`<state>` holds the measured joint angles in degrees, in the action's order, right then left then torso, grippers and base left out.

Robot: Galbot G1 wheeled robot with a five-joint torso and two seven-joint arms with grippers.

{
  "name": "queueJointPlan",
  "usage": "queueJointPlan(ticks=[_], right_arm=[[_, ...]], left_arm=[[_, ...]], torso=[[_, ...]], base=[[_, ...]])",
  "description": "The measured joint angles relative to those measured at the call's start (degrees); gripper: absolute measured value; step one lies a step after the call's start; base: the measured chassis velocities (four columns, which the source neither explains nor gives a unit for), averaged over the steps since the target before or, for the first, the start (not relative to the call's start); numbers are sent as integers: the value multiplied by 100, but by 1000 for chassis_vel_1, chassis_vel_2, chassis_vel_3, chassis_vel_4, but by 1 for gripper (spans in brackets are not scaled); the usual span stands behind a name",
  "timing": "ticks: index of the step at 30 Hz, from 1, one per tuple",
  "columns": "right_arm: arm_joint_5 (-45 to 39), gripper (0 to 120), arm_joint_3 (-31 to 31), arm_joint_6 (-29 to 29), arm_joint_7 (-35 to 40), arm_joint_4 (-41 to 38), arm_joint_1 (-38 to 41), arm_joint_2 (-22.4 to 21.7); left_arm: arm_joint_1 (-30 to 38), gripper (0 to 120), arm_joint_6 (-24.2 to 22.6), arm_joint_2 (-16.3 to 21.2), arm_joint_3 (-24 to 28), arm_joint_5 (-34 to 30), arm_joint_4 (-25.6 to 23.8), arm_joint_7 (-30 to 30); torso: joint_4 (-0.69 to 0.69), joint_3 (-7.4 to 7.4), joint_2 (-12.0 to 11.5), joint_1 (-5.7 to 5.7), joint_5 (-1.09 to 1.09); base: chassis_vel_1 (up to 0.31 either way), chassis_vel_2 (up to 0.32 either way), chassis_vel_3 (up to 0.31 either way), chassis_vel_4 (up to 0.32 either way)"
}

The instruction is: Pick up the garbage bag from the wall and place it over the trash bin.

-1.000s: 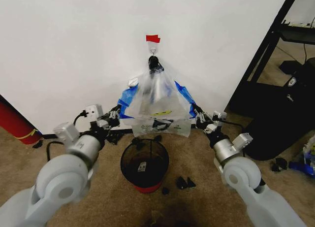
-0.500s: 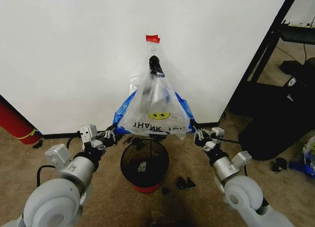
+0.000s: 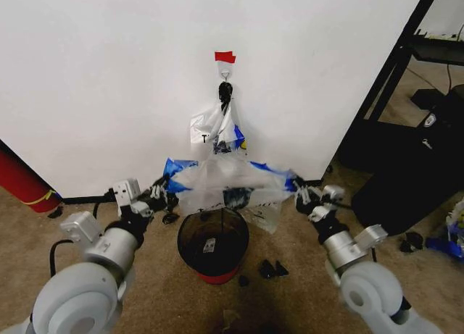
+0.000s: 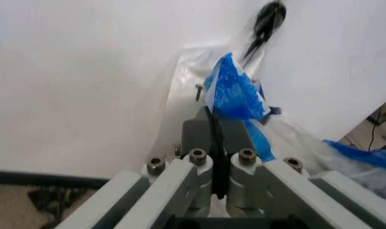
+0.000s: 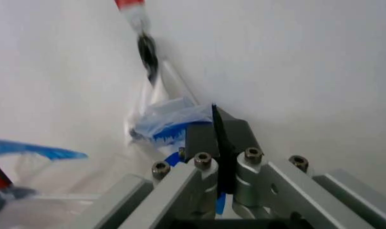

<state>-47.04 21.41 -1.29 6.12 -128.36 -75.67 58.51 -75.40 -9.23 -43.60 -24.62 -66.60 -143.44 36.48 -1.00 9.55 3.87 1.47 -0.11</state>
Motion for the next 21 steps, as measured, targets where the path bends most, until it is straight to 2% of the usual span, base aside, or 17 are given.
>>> queueJointPlan(ticks=[7, 13, 17, 20, 21], right_arm=[[-850, 0, 140, -362, 236, -691, 284, -270], [-1446, 0, 261, -590, 349, -1076, 564, -747], [-1833, 0, 270, -669, 490, -1174, 788, -1182], [-2274, 0, 269, -841, 803, -1262, 864, -1341], [-2274, 0, 269, -841, 803, -1262, 864, -1341]], left_arm=[[93, 0, -40, 102, -353, -285, 3, 63], [339, 0, -247, 274, -920, -711, 7, 125], [637, 0, -566, 568, -1469, -1546, 10, 321], [1066, 0, -882, 815, -1793, -2732, 10, 709], [1066, 0, -882, 815, -1793, -2732, 10, 709]], torso=[[0, 0, 0, 0, 0], [-1, 0, 0, 0, -1], [1, 0, 0, 0, -2], [0, 0, 0, 0, 0], [0, 0, 0, 0, 0]], base=[[0, 0, 0, 0], [0, 0, 0, 0], [0, 0, 0, 0], [0, 0, 0, 0], [0, 0, 0, 0]])
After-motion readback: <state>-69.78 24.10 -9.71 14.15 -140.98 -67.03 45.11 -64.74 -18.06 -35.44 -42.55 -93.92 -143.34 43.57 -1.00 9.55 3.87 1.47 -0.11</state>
